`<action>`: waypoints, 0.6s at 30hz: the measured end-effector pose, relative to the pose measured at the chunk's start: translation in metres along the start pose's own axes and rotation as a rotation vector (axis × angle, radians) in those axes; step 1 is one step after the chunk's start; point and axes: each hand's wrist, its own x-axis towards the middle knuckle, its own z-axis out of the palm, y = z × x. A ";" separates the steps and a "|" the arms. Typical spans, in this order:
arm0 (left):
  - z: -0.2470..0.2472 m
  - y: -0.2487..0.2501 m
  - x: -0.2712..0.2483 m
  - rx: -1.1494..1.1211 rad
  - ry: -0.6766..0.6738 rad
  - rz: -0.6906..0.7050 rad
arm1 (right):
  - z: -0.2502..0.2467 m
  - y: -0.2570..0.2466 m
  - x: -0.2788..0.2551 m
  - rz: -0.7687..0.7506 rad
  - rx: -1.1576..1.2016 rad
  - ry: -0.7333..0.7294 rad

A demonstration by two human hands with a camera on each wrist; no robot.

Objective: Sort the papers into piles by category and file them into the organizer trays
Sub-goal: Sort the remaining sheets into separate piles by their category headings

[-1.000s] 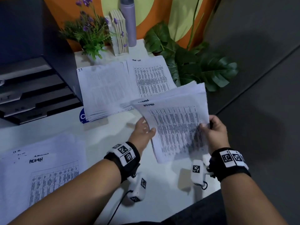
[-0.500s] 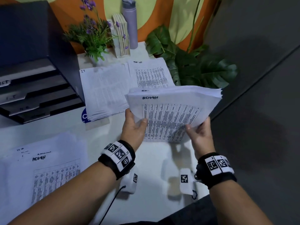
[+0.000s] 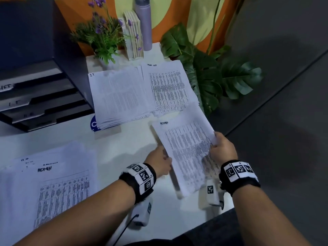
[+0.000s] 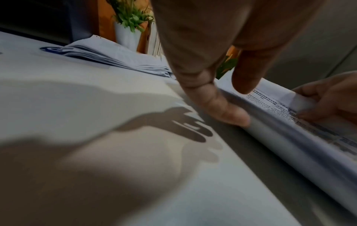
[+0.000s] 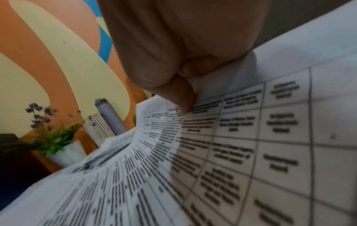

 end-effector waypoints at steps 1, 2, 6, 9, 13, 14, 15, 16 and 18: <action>0.000 -0.005 0.000 -0.010 -0.020 -0.017 | 0.001 0.002 0.001 0.019 -0.040 0.005; -0.001 -0.009 0.001 -0.001 -0.025 -0.015 | 0.003 0.004 0.002 0.032 -0.106 0.031; -0.019 -0.020 -0.002 0.102 0.055 0.045 | 0.025 -0.011 -0.009 -0.094 -0.371 0.104; -0.043 -0.024 -0.016 0.132 0.160 0.122 | 0.051 -0.026 -0.024 -0.281 -0.442 -0.082; -0.091 -0.043 -0.044 0.122 0.352 0.153 | 0.062 -0.041 -0.028 -0.239 -0.462 -0.184; -0.104 -0.052 -0.052 0.136 0.408 0.150 | 0.063 -0.048 -0.029 -0.230 -0.445 -0.169; -0.118 -0.062 -0.060 0.151 0.466 0.135 | 0.064 -0.055 -0.031 -0.238 -0.408 -0.139; -0.133 -0.075 -0.069 0.160 0.523 0.104 | 0.066 -0.065 -0.034 -0.262 -0.350 -0.110; -0.161 -0.108 -0.086 0.166 0.617 -0.006 | 0.074 -0.089 -0.048 -0.335 -0.173 -0.133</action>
